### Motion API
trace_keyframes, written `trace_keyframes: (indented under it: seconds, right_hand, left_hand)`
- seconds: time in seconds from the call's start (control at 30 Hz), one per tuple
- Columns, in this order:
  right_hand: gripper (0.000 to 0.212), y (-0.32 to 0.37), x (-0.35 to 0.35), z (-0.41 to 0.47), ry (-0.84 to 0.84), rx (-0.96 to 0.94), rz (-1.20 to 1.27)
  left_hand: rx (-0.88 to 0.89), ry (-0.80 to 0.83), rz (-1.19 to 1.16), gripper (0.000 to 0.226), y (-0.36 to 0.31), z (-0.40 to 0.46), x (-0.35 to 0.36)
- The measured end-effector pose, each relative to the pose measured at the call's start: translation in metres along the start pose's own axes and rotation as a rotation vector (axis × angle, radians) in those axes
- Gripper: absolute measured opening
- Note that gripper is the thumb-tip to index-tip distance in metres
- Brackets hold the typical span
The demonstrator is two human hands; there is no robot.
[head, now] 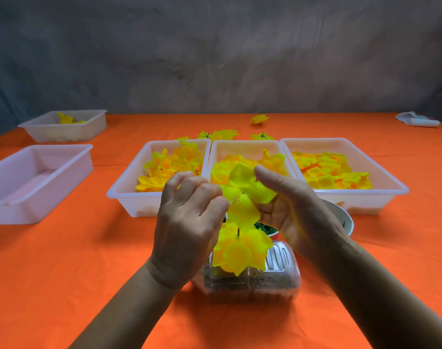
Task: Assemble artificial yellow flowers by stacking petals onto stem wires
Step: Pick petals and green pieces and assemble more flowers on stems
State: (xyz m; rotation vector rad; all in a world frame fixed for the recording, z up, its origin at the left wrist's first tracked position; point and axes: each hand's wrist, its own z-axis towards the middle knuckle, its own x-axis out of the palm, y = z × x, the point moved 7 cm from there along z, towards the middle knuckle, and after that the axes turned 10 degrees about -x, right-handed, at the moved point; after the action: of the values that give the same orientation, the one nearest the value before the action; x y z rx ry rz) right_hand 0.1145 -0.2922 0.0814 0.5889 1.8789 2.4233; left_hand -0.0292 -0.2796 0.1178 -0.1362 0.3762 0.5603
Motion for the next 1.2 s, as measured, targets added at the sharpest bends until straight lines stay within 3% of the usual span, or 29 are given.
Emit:
trace_keyframes:
  seconds: [0.1,0.2,0.33,0.67,1.2]
  right_hand:
    - [0.048,-0.002,-0.008,0.001,-0.061,-0.014,-0.072]
    - [0.029,-0.005,-0.014,0.004,-0.128,-0.001,-0.066]
    - [0.021,-0.001,-0.009,0.014,-0.104,0.050,-0.074]
    - [0.021,0.003,-0.004,0.028,-0.028,0.128,-0.239]
    - [0.059,-0.020,-0.006,0.017,-0.009,0.246,-0.161]
  left_hand:
    - [0.005,-0.009,-0.005,0.017,0.000,-0.002,-0.001]
    - [-0.002,-0.009,-0.037,0.017,0.000,-0.003,-0.001]
    - [-0.026,0.039,-0.062,0.007,0.001,0.002,0.005]
    - [-0.034,0.093,-0.101,0.011,0.006,0.006,0.009]
    - [-0.016,0.116,-0.128,0.008,0.000,-0.013,0.012]
